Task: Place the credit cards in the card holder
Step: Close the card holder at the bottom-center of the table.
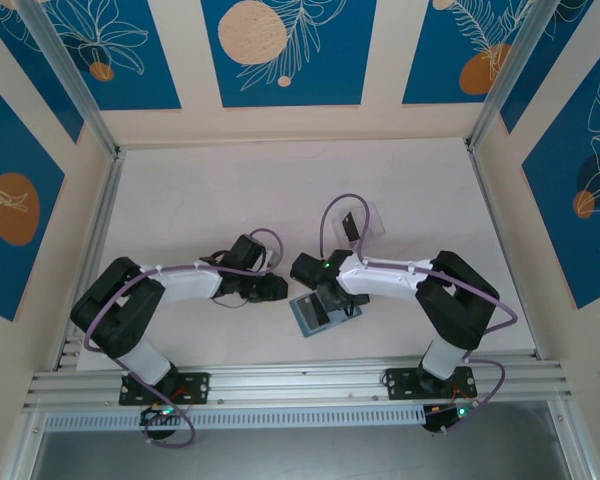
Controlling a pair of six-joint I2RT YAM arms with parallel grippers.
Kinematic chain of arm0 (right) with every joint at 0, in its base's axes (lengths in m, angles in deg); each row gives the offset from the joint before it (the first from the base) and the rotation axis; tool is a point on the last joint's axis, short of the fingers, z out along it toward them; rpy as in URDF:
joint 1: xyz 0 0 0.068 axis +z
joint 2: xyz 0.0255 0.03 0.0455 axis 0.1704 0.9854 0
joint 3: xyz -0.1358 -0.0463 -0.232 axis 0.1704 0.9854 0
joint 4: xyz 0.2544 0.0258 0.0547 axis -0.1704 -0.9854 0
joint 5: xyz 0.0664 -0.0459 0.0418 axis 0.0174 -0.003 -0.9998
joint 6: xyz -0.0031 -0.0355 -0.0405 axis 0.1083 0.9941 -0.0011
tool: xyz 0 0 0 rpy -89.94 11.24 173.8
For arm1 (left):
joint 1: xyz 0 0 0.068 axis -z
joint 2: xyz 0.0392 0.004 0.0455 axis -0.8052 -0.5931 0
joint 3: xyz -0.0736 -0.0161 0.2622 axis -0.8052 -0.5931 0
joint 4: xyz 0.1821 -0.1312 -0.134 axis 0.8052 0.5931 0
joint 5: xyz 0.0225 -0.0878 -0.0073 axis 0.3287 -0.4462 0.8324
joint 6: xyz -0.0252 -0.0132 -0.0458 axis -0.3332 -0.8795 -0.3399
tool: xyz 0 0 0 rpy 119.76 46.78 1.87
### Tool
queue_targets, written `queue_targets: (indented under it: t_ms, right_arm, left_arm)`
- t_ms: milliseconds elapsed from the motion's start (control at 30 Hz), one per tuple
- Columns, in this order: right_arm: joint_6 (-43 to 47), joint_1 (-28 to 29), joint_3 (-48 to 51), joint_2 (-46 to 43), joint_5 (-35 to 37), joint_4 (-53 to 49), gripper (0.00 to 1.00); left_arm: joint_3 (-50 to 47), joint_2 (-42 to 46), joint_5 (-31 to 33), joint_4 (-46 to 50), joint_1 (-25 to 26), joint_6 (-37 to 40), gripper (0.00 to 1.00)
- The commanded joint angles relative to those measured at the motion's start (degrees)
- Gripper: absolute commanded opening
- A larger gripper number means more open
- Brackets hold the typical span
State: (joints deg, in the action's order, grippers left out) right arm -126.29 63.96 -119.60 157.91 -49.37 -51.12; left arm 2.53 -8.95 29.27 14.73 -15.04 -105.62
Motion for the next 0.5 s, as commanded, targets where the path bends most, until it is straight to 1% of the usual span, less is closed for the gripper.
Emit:
queue_targets:
  t_ms: [0, 133, 333, 467]
  right_arm:
    - [-0.1, -0.7, 1.0, 0.3, 0.1, 0.4, 0.58]
    - [-0.5, -1.1, 1.0, 0.1, 1.8, -0.4, 0.54]
    - [-0.8, -1.3, 0.5, -0.1, 4.0, -1.9, 0.43]
    - [-0.3, -1.9, 0.2, -0.1, 4.3, -2.1, 0.3]
  left_arm:
    - [-2.5, -3.8, -6.7, 0.0, 4.7, -0.8, 0.37]
    - [-2.5, -3.8, -6.3, 0.2, 4.7, -0.7, 0.37]
    - [-2.6, -3.8, -6.3, 0.0, 4.7, -1.0, 0.37]
    - [-2.6, -3.7, -6.4, 0.1, 4.7, -1.0, 0.36]
